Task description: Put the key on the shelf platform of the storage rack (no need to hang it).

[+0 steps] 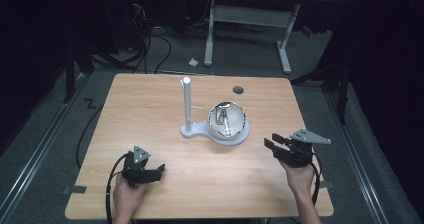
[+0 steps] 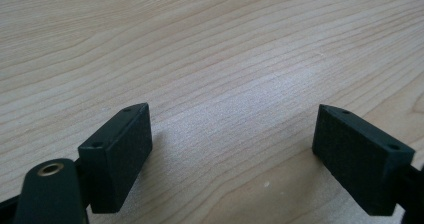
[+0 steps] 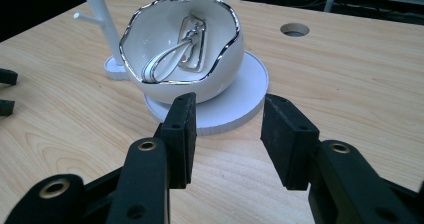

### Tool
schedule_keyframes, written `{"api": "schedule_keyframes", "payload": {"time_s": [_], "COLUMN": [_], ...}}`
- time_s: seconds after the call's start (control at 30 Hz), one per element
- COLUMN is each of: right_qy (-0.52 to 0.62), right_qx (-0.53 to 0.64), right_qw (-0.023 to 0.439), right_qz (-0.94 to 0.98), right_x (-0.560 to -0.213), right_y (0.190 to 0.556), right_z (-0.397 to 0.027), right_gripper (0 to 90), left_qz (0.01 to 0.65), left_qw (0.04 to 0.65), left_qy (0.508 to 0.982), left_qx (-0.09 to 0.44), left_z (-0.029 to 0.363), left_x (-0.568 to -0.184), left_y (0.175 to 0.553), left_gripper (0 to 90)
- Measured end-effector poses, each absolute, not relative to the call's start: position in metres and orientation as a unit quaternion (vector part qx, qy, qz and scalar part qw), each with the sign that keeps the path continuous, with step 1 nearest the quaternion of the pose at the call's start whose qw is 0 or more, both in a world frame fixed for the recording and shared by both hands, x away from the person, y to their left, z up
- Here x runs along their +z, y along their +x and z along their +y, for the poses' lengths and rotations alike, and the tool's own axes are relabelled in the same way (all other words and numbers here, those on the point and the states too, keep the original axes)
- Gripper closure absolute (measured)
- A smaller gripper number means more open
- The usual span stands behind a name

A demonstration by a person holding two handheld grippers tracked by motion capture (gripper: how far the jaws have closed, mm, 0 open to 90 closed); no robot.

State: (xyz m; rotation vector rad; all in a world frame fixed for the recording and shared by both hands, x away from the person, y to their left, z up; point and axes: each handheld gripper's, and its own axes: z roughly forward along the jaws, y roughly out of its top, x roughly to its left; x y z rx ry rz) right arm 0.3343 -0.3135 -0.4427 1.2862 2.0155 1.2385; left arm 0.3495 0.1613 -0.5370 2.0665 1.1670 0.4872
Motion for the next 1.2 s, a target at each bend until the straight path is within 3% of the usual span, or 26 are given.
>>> {"api": "schedule_keyframes", "payload": {"time_s": [1.2], "right_qy": [0.454], "right_qx": [0.462], "right_qw": [0.185], "right_qz": [0.739], "right_x": [-0.464], "right_y": [0.320], "right_z": [-0.293], "right_gripper": [57.9], "left_qz": [0.451], "left_qw": [0.352], "left_qy": [0.798], "left_qx": [0.188], "left_z": [0.161], "left_x": [-0.537], "left_y": [0.349], "left_gripper": [16.4]}}
